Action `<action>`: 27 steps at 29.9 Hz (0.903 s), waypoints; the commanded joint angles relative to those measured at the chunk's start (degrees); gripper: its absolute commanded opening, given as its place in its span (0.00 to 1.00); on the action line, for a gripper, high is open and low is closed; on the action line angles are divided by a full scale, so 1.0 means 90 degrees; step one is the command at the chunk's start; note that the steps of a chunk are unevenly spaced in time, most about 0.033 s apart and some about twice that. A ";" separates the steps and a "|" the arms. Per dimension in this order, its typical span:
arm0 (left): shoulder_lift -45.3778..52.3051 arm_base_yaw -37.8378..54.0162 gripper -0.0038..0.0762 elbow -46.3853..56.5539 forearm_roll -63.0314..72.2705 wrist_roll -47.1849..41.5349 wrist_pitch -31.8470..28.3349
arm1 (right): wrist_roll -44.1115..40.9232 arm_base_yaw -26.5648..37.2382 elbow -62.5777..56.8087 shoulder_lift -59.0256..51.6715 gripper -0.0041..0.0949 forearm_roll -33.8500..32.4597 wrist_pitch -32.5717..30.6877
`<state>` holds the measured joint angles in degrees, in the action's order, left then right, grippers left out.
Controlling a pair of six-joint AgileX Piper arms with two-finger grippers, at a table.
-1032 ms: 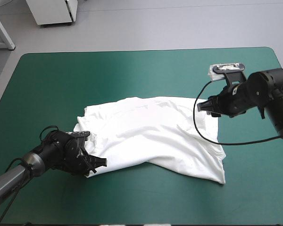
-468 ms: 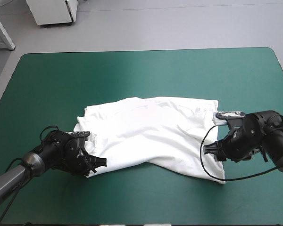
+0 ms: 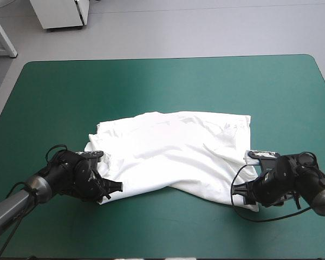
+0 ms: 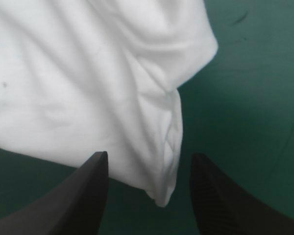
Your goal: Fold the cloth
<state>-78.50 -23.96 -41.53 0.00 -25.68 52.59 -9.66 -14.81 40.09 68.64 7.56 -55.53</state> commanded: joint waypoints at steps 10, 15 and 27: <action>-0.0147 0.0009 0.02 0.0119 -0.0547 -0.0011 -0.0340 | -0.0158 0.0022 -0.0517 -0.0018 0.30 0.0144 0.1046; -0.0147 0.0009 0.02 0.0119 -0.0499 0.0087 -0.0340 | -0.0135 0.0022 -0.0679 0.0250 0.14 0.0340 0.1050; -0.0119 0.0009 0.02 -0.0216 -0.0497 0.0297 -0.0166 | -0.0026 0.0022 -0.0259 0.0009 0.03 0.0328 0.0422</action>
<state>-78.64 -23.96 -42.18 0.00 -23.83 52.80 -10.54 -14.62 35.68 70.07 7.90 -49.49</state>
